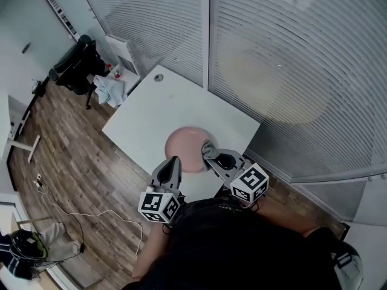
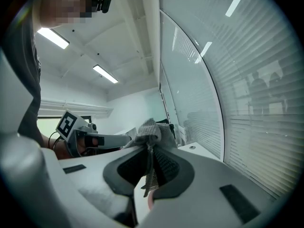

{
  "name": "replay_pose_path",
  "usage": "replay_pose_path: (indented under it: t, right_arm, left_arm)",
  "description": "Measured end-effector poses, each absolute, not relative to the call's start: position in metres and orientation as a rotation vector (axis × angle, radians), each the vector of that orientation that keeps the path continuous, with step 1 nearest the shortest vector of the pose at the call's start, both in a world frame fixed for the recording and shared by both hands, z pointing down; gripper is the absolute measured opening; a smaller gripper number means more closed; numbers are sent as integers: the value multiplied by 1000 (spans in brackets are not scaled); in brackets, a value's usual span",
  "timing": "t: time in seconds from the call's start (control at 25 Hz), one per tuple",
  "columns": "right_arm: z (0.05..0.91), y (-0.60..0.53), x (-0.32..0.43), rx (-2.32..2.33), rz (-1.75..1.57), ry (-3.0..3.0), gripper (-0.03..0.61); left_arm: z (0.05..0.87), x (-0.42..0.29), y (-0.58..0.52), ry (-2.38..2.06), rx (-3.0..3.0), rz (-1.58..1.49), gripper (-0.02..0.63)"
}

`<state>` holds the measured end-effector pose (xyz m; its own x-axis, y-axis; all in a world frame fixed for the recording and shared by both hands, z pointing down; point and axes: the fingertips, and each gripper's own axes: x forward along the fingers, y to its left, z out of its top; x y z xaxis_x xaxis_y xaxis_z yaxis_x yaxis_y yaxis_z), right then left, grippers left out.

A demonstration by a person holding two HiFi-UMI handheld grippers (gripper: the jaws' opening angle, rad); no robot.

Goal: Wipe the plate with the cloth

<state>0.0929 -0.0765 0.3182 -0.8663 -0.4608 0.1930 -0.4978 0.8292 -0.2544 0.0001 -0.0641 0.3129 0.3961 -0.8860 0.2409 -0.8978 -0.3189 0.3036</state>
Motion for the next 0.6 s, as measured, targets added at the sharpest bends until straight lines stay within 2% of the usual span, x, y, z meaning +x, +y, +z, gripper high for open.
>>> replay_pose_path:
  t: [0.6]
  right_arm:
    - [355, -125, 69, 783, 533, -2798, 40]
  left_arm:
    - [344, -41, -96, -1567, 2219, 151, 17]
